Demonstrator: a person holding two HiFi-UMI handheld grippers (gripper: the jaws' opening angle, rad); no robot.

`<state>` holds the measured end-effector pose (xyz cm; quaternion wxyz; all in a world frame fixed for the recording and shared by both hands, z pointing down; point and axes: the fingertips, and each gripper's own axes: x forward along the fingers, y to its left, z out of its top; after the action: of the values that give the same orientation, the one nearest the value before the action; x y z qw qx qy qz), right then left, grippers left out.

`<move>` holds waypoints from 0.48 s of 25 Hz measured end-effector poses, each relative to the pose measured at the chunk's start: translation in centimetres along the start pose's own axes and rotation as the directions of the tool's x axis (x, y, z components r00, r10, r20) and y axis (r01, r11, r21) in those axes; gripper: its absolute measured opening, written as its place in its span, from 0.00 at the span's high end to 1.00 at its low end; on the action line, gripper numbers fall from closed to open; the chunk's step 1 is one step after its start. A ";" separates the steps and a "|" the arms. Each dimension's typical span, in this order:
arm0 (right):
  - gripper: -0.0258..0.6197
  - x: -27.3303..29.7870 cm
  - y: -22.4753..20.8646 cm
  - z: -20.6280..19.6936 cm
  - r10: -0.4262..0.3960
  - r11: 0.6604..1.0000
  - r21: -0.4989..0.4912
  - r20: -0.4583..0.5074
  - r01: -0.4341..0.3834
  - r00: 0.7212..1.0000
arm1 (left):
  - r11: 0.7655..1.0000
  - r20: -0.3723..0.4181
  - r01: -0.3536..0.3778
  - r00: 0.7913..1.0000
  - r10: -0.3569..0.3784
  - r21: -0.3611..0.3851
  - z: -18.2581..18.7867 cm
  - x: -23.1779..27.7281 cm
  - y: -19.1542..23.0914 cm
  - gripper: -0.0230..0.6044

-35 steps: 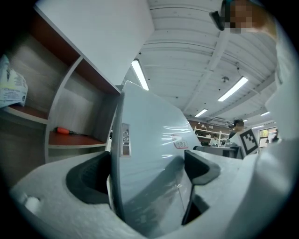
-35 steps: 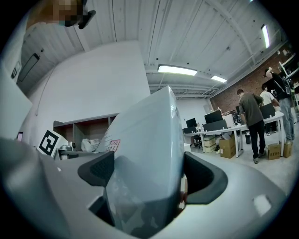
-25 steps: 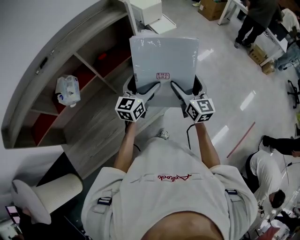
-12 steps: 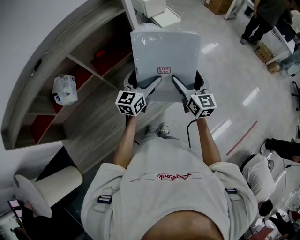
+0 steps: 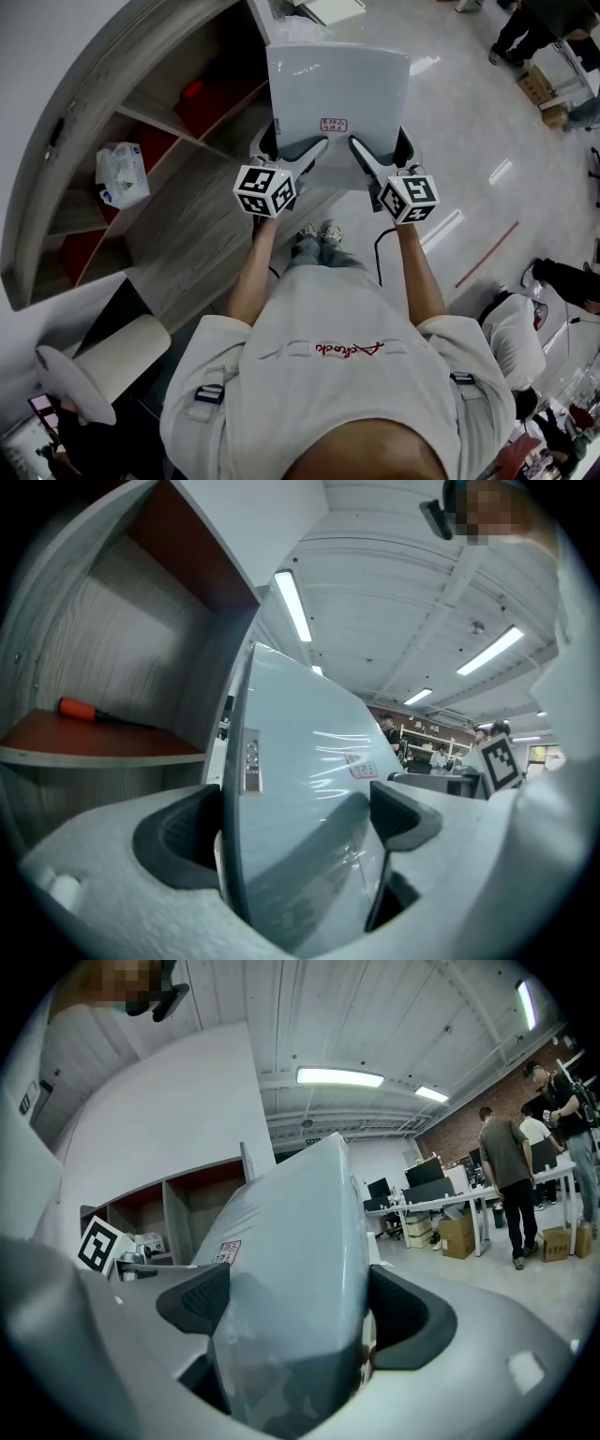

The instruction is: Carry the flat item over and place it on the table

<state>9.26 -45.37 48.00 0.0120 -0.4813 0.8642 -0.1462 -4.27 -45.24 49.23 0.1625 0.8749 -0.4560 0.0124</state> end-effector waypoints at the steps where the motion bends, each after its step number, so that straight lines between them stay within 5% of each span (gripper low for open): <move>1: 0.24 -0.1 -0.1 -0.5 -0.003 1.000 0.007 -0.009 0.003 1.000 | 1.000 -0.010 -0.001 1.000 0.001 -0.005 -0.5 0.0 0.0 0.16; 12: 0.24 -0.9 -0.3 -7.3 -0.034 0.997 0.064 -0.129 0.043 0.991 | 0.995 -0.124 -0.012 0.992 -0.001 -0.102 -7.5 -0.9 1.0 0.16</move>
<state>8.78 -43.01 54.97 -0.0302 -0.4868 0.8485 -0.2055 -4.70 -42.83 56.47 0.2354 0.8617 -0.4473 0.0438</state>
